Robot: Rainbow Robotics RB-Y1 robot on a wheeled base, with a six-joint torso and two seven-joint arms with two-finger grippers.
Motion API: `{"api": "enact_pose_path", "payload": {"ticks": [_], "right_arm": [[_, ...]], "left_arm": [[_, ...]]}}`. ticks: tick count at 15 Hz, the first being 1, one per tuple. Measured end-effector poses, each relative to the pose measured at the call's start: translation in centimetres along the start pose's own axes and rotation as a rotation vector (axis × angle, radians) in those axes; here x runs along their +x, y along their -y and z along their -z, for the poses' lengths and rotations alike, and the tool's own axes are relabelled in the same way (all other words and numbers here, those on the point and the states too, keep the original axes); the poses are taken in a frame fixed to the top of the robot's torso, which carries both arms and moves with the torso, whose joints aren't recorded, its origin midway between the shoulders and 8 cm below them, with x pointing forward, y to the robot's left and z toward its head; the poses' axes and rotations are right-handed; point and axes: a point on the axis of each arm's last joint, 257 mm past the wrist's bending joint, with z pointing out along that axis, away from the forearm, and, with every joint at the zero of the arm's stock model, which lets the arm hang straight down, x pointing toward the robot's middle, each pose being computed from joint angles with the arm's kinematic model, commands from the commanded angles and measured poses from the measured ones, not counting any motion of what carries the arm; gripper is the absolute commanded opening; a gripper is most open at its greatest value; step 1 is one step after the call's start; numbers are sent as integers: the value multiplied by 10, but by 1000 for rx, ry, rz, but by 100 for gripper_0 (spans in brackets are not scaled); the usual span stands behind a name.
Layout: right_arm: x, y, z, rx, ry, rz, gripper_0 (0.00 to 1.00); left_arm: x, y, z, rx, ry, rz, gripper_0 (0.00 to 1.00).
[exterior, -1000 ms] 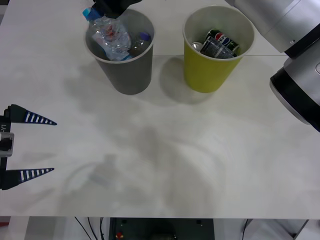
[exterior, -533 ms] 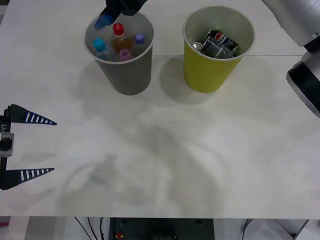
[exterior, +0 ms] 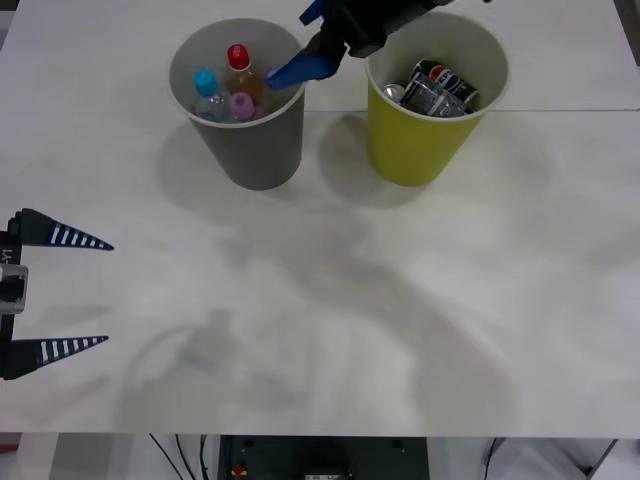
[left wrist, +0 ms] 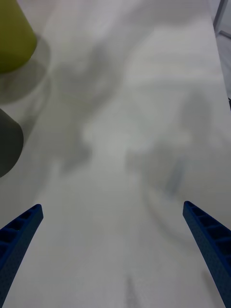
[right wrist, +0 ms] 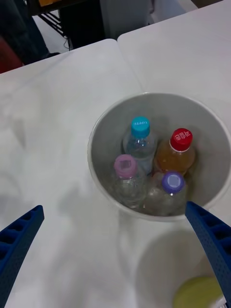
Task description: Put the can into the green bin and the plastic bottle into the gray bin
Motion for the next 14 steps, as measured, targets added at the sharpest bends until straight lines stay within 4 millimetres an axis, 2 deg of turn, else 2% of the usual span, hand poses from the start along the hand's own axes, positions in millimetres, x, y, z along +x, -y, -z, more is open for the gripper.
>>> {"api": "enact_pose_path", "payload": {"ticks": [5, 14], "right_arm": [[60, -23, 34, -18, 9, 97, 100], [149, -46, 86, -111, 37, 233, 100]], "left_arm": [[0, 0, 0, 0, 0, 0, 100], [0, 0, 0, 0, 0, 0, 100]]}}
